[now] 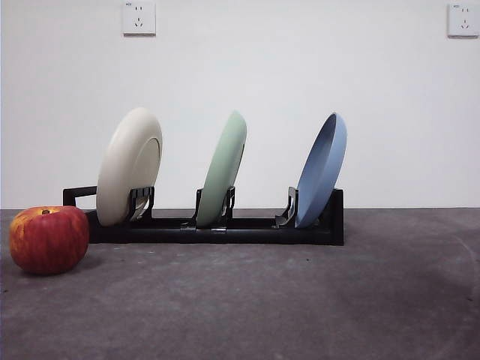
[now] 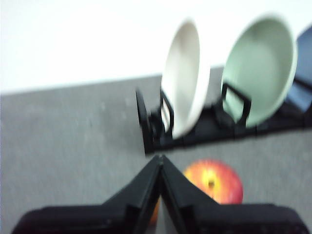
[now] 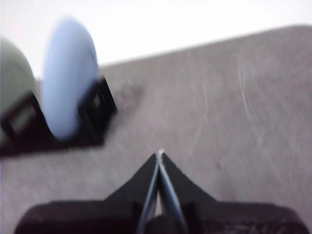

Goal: Take the blue plate from the plate rack,put the plate on the table,take the apple from the table,put the apple in the plate

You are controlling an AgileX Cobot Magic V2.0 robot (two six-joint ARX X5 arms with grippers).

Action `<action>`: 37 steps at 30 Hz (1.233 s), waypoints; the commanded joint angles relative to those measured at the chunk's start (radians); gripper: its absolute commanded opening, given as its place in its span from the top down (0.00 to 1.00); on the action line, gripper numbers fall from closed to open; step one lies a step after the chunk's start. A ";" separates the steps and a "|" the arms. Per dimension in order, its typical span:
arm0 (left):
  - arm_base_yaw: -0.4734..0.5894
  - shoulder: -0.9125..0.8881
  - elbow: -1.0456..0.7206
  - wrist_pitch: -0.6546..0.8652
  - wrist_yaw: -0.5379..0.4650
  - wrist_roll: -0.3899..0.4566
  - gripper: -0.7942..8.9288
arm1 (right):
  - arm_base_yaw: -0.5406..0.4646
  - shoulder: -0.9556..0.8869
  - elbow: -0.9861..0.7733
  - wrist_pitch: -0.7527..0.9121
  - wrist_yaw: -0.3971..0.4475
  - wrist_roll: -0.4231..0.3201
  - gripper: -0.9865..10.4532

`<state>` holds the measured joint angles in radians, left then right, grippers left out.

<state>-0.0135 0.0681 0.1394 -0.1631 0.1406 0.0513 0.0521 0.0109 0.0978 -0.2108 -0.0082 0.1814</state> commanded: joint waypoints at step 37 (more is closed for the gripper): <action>-0.001 0.671 0.722 -0.475 0.072 -0.191 0.92 | 0.000 0.727 0.929 -0.758 -0.005 0.081 0.91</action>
<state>-0.0135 0.7429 0.8570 -0.6392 0.2058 -0.1329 0.0521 0.7391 1.0237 -0.9722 -0.0097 0.2516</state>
